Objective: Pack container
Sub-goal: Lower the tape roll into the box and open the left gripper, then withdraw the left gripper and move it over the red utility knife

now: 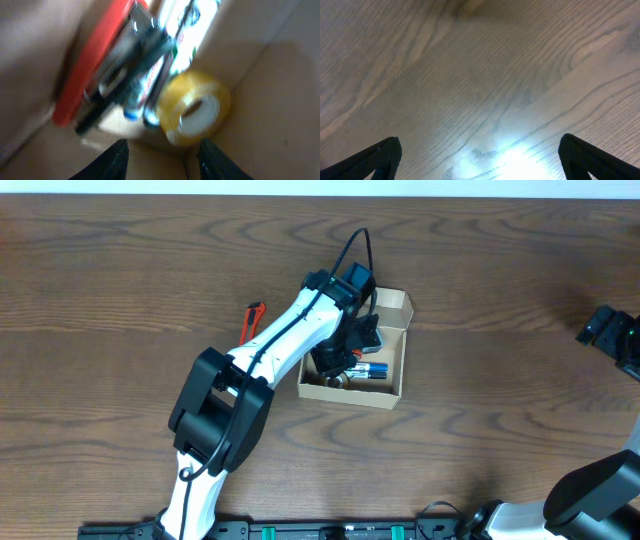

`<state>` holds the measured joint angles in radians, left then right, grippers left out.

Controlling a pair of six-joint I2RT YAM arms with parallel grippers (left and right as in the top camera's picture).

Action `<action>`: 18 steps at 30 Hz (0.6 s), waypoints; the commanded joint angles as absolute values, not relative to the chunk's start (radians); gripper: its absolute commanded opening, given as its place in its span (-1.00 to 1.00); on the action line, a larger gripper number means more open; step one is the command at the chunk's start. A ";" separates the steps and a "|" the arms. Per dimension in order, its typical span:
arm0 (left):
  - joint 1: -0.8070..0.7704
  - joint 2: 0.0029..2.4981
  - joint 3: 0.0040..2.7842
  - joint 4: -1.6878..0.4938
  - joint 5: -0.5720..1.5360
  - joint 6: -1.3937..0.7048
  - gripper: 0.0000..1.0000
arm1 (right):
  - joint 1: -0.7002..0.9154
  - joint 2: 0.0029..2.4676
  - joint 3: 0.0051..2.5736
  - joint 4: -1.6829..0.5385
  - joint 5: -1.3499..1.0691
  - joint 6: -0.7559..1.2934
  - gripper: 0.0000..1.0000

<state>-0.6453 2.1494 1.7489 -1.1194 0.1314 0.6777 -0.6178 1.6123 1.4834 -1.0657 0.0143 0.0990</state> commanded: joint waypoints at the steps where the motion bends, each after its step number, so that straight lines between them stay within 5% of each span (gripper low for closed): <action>1: -0.649 2.053 1.806 -1.151 0.060 0.653 -0.04 | -0.620 1.590 1.489 -1.065 0.007 0.107 0.98; 3: -0.649 2.003 1.831 -1.174 0.019 0.631 0.31 | -0.620 1.590 1.489 -1.063 0.006 0.108 0.98; 6: -0.649 1.920 1.874 -1.213 -0.004 0.631 0.09 | -0.620 1.590 1.489 -1.063 0.006 0.108 0.99; 12: -0.614 1.768 1.915 -1.200 -0.075 0.586 0.67 | -0.620 1.590 1.489 -1.065 0.007 0.107 0.98; 15: -0.534 1.734 1.915 -1.169 -0.108 0.462 0.69 | -0.620 1.590 1.489 -1.066 0.006 0.107 0.99; 18: -0.421 1.738 1.914 -1.168 -0.119 0.342 0.95 | -0.620 1.590 1.489 -1.067 0.005 0.107 0.98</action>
<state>-0.5186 1.7088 1.9194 -1.1641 -0.0647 0.5030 -0.6178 1.6108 1.4834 -1.0645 0.0139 0.0990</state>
